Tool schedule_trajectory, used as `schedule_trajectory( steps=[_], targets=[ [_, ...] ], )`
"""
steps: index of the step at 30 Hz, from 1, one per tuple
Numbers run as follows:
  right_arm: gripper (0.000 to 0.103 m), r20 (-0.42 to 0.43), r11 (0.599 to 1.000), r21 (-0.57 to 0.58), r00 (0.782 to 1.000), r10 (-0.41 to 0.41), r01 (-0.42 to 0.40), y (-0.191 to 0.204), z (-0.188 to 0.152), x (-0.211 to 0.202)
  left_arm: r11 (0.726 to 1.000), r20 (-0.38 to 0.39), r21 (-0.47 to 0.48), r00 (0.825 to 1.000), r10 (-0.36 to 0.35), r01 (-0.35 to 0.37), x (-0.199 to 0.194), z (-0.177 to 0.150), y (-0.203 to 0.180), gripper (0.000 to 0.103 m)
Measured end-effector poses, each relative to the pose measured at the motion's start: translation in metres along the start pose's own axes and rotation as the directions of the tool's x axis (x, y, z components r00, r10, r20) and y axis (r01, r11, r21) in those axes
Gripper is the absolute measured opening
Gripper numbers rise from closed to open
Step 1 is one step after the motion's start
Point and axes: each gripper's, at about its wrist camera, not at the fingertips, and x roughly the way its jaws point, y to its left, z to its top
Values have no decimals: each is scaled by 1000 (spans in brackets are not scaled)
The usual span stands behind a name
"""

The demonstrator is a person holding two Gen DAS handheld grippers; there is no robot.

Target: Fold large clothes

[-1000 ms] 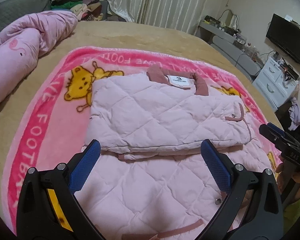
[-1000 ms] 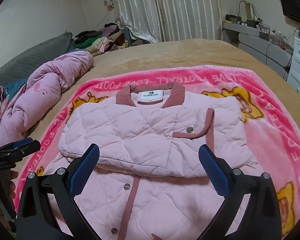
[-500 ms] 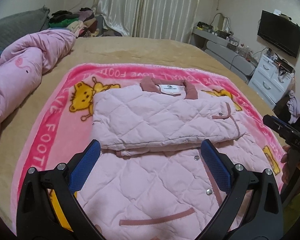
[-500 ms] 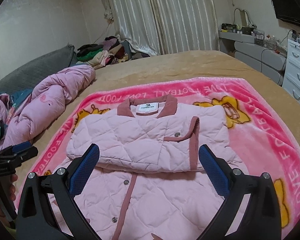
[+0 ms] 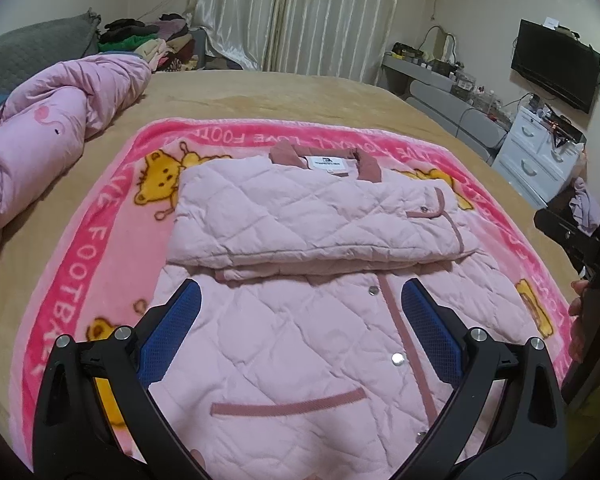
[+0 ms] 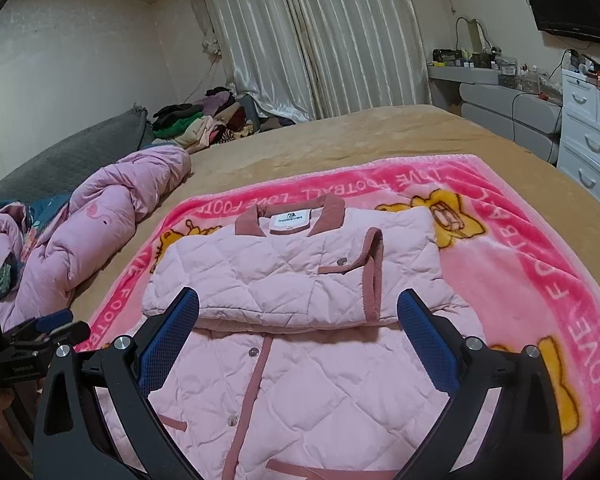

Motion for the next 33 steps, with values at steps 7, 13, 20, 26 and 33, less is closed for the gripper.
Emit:
schedule_trajectory(
  steps=[7,13,20,26,33],
  targets=[
    [99,8,1000,-2,1000,4,-4,-2,-3,-12,1000,1,0,1000,3,-3,-10,-12,-10,94],
    [99,0,1000,-15,1000,5,-5,-4,-11,-23,1000,-8,3,1000,21,-21,-18,-25,-14,94],
    [99,-34,1000,-31,999,-7,6,-10,-29,-36,999,-25,11,998,51,-51,-28,-44,-17,94],
    [99,-64,999,-33,998,-14,12,-17,-44,-42,997,-47,23,996,73,-72,-32,-60,-21,94],
    [99,-93,999,-39,996,-16,12,-21,-60,-51,995,-59,37,994,96,-94,-41,-76,-26,94]
  ],
)
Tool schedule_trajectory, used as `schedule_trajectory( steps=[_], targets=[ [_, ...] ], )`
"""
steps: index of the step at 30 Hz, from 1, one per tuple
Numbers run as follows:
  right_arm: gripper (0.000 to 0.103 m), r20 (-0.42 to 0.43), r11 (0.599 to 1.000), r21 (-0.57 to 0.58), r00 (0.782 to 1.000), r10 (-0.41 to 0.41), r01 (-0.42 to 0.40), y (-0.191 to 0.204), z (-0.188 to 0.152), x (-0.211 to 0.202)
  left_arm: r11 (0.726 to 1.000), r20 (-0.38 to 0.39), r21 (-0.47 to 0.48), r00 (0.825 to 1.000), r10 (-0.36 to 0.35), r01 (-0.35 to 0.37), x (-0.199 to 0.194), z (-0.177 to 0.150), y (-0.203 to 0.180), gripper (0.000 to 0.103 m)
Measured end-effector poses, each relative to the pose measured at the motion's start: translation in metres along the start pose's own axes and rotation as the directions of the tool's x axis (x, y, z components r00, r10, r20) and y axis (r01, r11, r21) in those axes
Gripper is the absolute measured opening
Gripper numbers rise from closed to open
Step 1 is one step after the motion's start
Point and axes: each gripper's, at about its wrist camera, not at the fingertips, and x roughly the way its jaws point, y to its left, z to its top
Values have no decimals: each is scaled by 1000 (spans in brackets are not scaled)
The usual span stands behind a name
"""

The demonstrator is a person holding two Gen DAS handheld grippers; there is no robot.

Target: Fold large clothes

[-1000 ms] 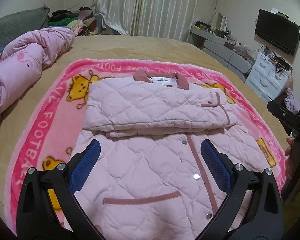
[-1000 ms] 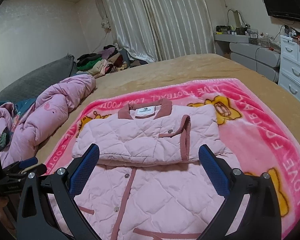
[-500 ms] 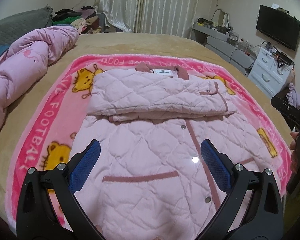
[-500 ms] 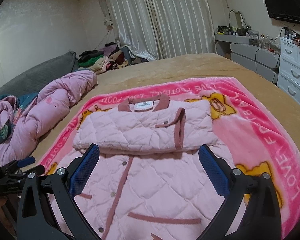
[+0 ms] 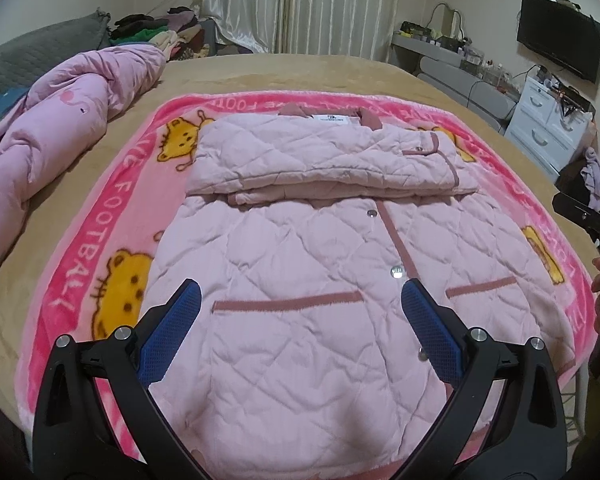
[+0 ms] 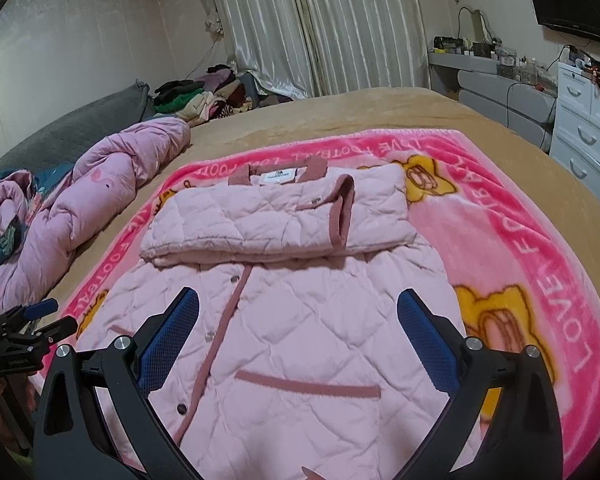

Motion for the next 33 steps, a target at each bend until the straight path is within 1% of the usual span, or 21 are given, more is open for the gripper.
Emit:
schedule_trajectory(
  steps=[6,17,33],
  targets=[
    [99,-30,1000,-2,1000,1,-1,-3,-12,-2,1000,-9,-1,1000,19,-19,-6,-13,2,94],
    [99,-78,1000,-21,997,-7,6,-4,-31,-2,997,-50,-17,996,68,-69,-4,-36,14,94],
    [99,-122,999,-6,992,-40,40,-29,-51,-4,988,-123,-60,983,136,-145,8,-62,45,94]
  ],
)
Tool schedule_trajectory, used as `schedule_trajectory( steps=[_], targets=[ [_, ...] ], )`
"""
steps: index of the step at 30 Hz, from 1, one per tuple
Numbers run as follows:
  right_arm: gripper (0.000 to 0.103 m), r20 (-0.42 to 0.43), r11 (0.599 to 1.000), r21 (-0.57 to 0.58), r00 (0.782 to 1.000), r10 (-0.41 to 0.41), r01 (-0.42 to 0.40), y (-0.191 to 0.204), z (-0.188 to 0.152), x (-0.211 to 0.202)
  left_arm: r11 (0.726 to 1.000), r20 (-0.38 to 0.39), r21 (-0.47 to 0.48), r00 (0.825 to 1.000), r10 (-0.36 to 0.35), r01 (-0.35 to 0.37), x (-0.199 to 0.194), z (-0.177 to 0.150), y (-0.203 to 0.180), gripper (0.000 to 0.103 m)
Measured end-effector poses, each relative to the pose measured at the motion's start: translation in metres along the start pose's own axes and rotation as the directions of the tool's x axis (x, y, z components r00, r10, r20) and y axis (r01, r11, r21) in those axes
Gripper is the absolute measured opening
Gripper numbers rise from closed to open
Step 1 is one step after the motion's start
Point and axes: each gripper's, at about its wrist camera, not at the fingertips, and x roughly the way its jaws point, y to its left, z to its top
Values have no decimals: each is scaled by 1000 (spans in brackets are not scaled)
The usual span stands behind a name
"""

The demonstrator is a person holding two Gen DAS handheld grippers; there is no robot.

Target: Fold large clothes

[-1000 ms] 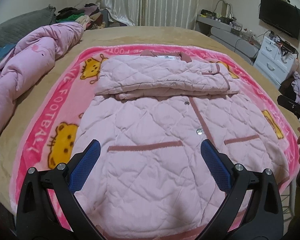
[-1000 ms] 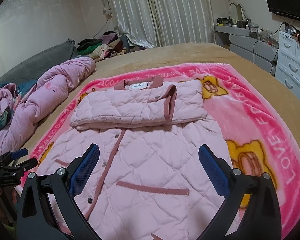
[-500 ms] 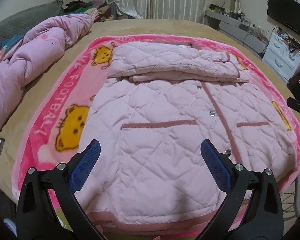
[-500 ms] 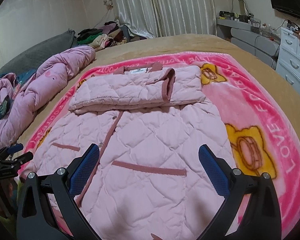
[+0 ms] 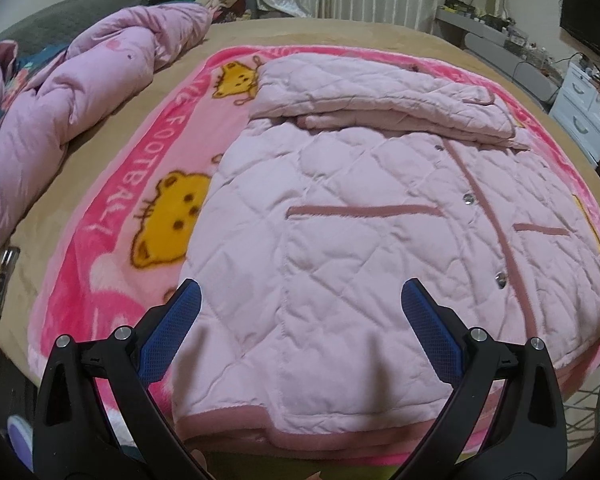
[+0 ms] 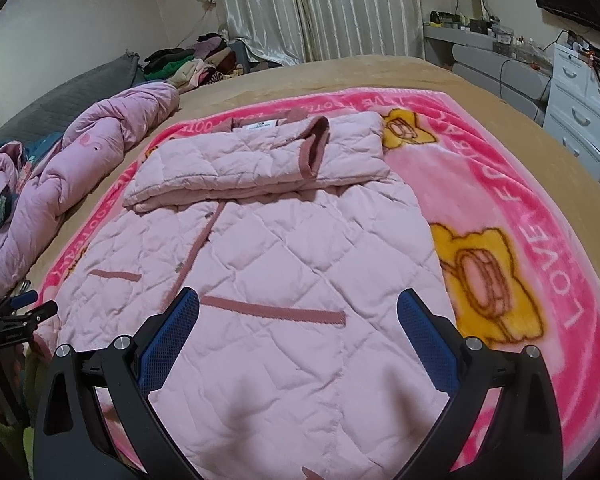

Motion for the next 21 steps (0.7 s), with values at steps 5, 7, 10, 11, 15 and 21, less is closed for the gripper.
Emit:
schedule_trajectory(
  steps=[5,7,10,11,15,21],
  targets=[
    [99,-12,1000,12,1000,-6,6,-8,-7,1,999,-19,-37,1000,17,-17,4,-6,15,94],
    [99,-17,1000,13,1000,-6,6,-9,-8,1,998,-23,-52,1000,21,-22,5,-8,21,94],
    [99,-20,1000,14,1000,-4,4,-10,-10,2,997,-28,-66,999,27,-28,5,-10,29,94],
    [99,-20,1000,14,1000,-4,4,-10,-10,2,997,-29,-71,999,28,-30,6,-10,32,94],
    [99,-24,1000,14,1000,0,0,-9,-12,3,994,-45,-105,999,29,-33,9,-14,44,94],
    [99,-36,1000,15,999,0,1,-9,-16,7,989,-75,-142,997,34,-45,17,-20,58,94]
  ],
)
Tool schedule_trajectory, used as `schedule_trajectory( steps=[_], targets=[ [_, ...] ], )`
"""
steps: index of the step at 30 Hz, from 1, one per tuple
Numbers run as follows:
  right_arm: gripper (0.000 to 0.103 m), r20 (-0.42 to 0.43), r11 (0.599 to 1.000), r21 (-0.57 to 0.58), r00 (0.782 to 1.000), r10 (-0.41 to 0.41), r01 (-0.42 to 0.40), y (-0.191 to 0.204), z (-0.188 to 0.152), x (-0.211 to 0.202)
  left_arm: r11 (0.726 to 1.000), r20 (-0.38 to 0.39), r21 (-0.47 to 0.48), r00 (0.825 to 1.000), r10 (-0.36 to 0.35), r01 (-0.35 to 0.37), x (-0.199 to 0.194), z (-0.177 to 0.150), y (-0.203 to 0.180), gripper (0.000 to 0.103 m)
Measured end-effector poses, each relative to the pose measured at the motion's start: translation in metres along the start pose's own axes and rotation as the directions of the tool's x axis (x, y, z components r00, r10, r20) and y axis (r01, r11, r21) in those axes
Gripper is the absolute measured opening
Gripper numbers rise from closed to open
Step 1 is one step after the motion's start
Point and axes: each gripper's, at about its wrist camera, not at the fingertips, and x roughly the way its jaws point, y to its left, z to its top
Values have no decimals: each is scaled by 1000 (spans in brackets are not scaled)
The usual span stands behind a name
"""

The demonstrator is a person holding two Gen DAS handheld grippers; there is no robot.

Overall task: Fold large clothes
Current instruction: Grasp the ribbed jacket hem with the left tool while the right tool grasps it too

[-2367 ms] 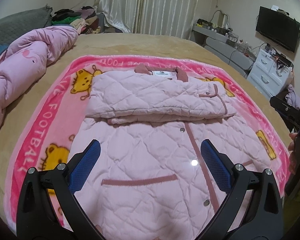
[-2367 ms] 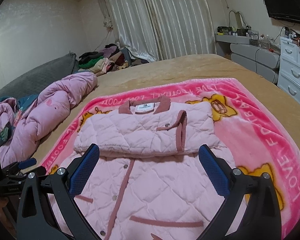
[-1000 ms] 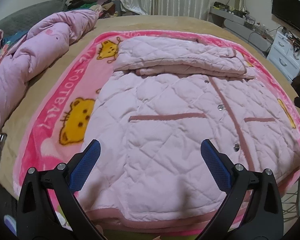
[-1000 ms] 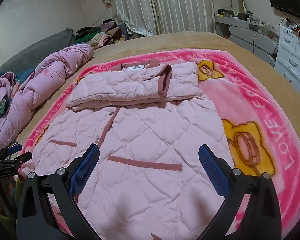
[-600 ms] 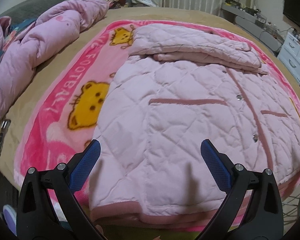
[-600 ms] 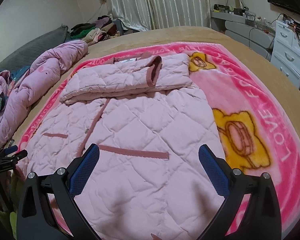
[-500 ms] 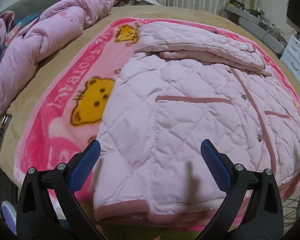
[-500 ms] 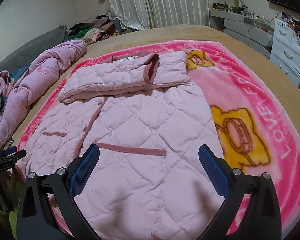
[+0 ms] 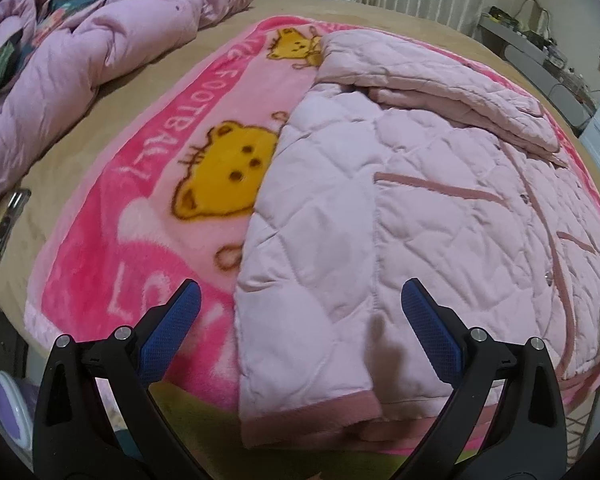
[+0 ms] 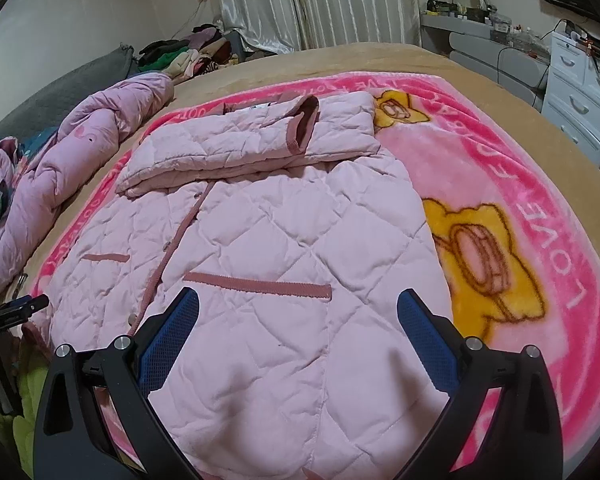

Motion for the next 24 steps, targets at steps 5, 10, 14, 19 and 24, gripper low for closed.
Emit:
schedule_trajectory(
  steps=[5,10,14,19,24],
  targets=[
    [99,-14,1000,0,1000,0,0,-1,-5,3,1000,-24,-9,1000,0,0,8,-4,7,94],
    [99,-20,1000,8,1000,-4,4,-4,-7,4,999,-62,-21,998,-32,30,18,-11,14,94],
    [99,-23,1000,6,1000,-6,6,-4,-8,6,997,-79,-41,994,-72,69,22,-13,19,94],
    [99,-25,1000,8,1000,-9,9,-4,-9,6,989,-105,-91,986,-128,118,29,-14,28,94],
    [99,-33,1000,10,999,-18,18,-8,-12,7,988,-98,-83,985,-140,132,28,-14,25,94]
  ],
)
